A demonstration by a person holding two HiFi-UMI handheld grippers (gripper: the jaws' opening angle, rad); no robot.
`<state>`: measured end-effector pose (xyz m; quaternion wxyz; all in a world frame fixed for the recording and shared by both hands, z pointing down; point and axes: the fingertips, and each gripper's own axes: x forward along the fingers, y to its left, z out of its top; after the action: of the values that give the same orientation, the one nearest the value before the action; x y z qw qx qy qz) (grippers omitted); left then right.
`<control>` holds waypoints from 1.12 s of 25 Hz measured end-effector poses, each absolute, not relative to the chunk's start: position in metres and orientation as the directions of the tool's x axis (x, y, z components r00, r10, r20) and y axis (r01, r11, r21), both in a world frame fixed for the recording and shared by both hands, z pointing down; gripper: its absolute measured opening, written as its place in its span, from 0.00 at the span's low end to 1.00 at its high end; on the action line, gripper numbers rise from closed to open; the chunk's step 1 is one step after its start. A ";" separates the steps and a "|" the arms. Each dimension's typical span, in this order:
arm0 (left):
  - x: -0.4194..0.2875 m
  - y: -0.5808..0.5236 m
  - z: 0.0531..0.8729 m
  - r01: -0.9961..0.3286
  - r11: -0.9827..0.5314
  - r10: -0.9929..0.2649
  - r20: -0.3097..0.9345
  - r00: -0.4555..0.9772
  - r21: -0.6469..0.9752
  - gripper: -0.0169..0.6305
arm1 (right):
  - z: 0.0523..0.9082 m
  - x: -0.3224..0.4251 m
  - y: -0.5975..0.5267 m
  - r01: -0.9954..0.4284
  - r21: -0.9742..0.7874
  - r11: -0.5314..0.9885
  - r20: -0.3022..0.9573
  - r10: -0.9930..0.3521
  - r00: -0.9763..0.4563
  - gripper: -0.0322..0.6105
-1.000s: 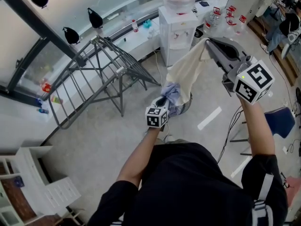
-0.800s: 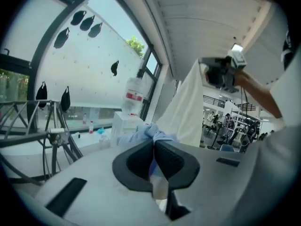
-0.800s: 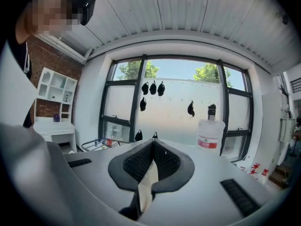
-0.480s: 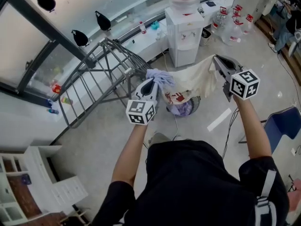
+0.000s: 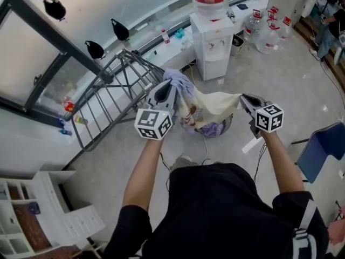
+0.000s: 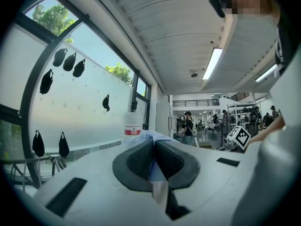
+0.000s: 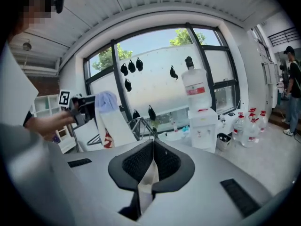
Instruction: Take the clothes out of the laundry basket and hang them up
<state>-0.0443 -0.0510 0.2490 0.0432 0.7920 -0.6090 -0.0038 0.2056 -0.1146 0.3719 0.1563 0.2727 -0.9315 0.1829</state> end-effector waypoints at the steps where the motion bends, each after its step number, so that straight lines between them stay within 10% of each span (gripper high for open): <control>1: -0.042 -0.053 0.243 -0.964 -0.259 -0.964 0.040 0.261 0.056 0.04 | 0.378 0.202 -0.110 -0.548 -0.259 0.796 0.413 -0.421 -0.807 0.05; 4: -0.038 -0.059 0.231 -0.965 -0.262 -0.965 0.018 0.262 0.034 0.04 | 0.390 0.188 -0.091 -0.469 -0.257 0.845 0.453 -0.323 -0.831 0.07; 9: -0.024 -0.069 0.236 -0.953 -0.304 -0.950 0.067 0.304 0.011 0.04 | 0.393 0.177 -0.075 -0.366 -0.157 0.917 0.528 -0.235 -0.816 0.36; 17: 0.014 -0.069 0.234 -0.899 -0.438 -0.898 0.045 0.439 0.013 0.04 | 0.274 0.128 -0.091 -0.181 -0.054 0.982 0.227 -0.164 -0.960 0.42; 28: 0.058 -0.063 0.250 -0.834 -0.552 -0.829 0.103 0.549 0.009 0.04 | 0.267 0.059 -0.053 0.112 0.015 0.994 0.330 0.101 -0.939 0.42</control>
<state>0.0584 -0.0629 0.2501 0.0284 0.8797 -0.4726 0.0433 0.0594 -0.0534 0.2665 0.1668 -0.0539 -0.9844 -0.0168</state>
